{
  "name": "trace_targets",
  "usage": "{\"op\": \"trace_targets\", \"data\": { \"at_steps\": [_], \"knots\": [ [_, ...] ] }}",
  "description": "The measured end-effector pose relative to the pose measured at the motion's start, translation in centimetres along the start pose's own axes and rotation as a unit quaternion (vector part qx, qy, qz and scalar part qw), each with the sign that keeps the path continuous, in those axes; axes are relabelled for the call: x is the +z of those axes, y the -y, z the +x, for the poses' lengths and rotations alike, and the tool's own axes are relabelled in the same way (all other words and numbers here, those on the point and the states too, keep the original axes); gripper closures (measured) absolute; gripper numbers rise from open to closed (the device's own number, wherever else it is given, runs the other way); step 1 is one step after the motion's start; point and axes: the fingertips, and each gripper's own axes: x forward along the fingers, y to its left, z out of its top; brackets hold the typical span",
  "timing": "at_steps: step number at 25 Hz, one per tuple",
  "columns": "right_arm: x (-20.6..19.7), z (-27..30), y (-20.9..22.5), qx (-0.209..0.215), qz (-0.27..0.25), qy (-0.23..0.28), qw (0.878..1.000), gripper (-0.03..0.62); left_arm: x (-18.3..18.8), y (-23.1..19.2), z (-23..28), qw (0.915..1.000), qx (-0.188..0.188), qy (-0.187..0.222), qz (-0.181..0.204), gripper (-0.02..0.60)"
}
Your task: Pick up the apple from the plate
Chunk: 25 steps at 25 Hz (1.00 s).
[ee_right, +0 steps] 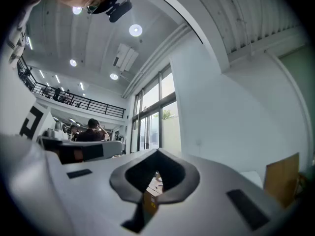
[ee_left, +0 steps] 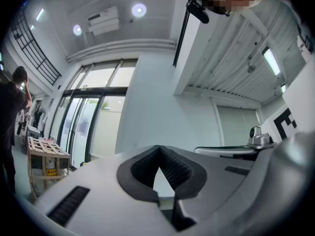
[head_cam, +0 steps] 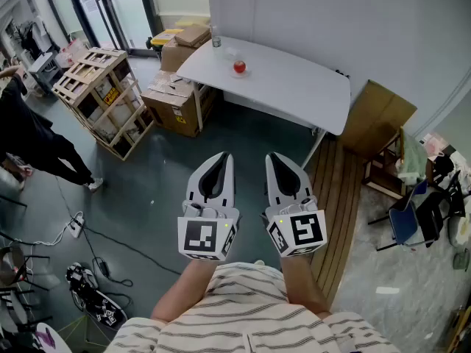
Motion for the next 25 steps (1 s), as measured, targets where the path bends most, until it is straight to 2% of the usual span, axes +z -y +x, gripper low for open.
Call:
{"op": "trace_targets", "data": {
  "at_steps": [5,14,19,25],
  "knots": [
    [0.0,-0.8,0.6,0.002,0.002,-0.002,1.000,0.594,-0.4,0.8,-0.3,1.0000,0.005,-0.005,0.002,0.578],
    [0.0,-2.8,1.6,0.034,-0.004,-0.004,0.999,0.594,-1.0,3.8,-0.3,0.9998,0.017,-0.009,0.010,0.577],
    [-0.6,-4.8,4.1,0.032,0.002,0.000,1.000,0.594,-2.8,6.6,-0.4,0.9994,0.022,-0.026,0.011,0.577],
    [-1.8,-4.3,5.6,0.031,0.014,-0.009,0.999,0.594,-4.9,6.8,0.5,0.9986,0.030,-0.042,0.008,0.577]
  ]
}}
